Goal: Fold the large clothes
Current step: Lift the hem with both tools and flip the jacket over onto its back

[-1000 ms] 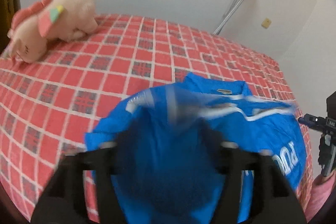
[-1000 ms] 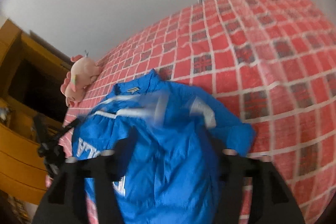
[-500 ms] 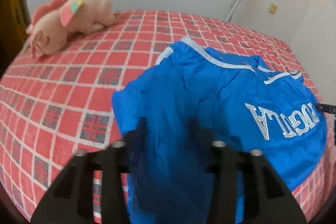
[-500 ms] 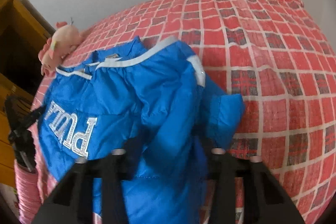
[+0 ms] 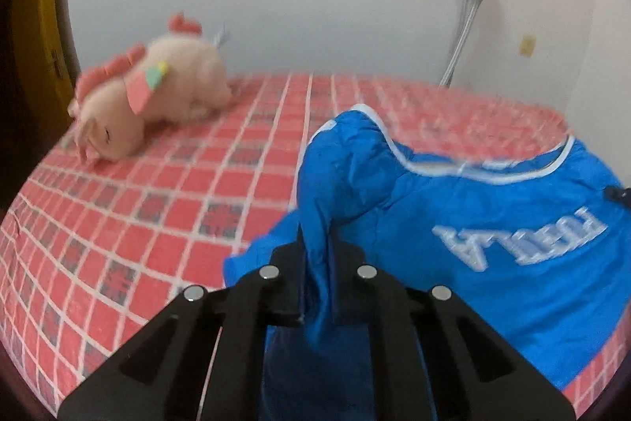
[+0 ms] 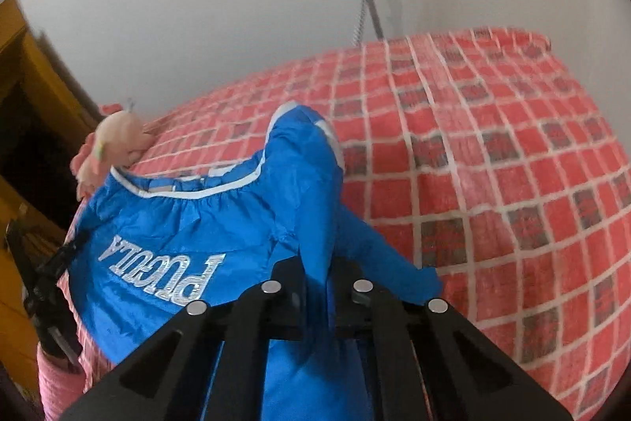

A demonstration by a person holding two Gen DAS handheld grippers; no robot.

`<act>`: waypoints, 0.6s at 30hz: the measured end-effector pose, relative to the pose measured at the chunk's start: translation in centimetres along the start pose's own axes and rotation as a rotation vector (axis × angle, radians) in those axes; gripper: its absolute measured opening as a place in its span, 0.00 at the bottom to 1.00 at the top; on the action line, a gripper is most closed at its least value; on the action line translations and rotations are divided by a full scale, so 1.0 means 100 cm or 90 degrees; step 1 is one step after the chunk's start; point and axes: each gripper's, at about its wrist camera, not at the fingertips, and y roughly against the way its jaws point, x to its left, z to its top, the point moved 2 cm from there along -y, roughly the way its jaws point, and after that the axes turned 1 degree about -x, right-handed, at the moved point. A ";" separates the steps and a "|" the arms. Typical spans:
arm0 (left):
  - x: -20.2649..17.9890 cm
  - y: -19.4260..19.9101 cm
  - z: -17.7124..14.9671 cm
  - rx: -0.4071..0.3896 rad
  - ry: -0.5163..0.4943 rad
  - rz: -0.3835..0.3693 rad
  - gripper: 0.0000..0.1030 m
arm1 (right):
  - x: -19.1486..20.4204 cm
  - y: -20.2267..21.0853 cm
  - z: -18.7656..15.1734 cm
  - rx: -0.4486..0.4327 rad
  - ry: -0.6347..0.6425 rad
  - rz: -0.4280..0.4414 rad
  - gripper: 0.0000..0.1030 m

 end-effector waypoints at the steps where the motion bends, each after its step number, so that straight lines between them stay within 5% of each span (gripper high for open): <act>1: 0.002 -0.012 -0.005 0.022 0.003 0.001 0.08 | -0.004 -0.012 -0.001 0.011 -0.009 0.001 0.06; 10: 0.008 -0.040 -0.024 0.062 0.007 -0.004 0.10 | -0.021 -0.040 -0.022 0.022 -0.040 0.014 0.12; 14: 0.012 -0.024 -0.019 0.066 0.028 0.010 0.20 | -0.008 -0.010 -0.024 -0.022 0.005 -0.058 0.25; 18: 0.011 0.019 -0.010 0.010 0.063 0.012 0.26 | 0.020 0.033 -0.031 -0.082 0.029 -0.098 0.25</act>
